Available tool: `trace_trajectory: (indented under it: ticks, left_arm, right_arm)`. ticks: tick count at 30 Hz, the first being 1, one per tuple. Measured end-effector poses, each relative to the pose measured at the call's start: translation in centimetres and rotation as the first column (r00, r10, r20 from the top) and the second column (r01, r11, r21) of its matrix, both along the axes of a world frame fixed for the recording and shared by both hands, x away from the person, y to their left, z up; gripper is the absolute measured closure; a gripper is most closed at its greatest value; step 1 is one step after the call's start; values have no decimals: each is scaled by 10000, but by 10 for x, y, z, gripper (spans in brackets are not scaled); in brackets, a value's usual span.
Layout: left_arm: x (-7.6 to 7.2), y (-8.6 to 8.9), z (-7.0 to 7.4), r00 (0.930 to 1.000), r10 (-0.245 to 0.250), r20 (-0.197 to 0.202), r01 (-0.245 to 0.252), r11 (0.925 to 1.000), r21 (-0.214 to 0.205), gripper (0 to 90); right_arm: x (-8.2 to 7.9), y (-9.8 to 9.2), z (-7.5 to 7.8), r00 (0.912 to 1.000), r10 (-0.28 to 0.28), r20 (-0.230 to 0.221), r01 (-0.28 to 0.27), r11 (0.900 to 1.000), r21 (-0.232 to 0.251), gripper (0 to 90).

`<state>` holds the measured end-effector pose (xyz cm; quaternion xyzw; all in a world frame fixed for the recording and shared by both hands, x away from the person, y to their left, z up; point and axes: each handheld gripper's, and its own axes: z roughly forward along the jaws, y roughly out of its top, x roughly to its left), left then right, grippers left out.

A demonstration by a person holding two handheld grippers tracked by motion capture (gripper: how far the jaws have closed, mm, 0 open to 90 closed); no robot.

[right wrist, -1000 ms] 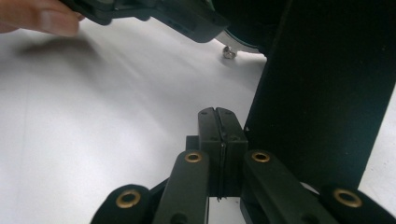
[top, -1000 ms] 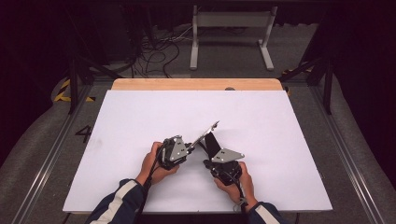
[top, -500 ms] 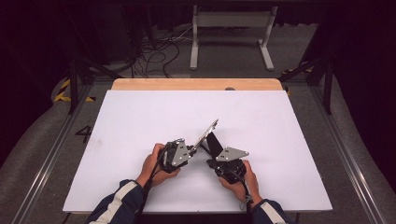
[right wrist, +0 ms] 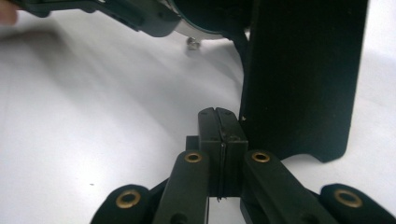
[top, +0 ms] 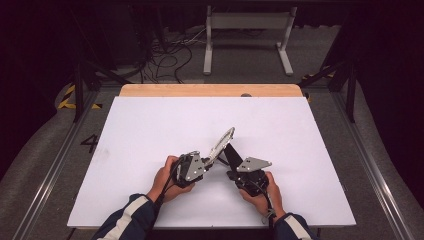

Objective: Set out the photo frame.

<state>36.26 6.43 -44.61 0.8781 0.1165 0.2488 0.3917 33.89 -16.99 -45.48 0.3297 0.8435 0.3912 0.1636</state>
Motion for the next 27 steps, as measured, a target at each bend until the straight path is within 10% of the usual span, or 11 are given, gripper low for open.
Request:
trace_trajectory:
  ticks: [27]
  left_arm:
    - [1, -8, -2, 9999, -105, -127, 102, 9996, -271, 727]
  right_arm:
    - [14, -19, -2, 10000, -84, 39, 84, 9999, -123, 900]
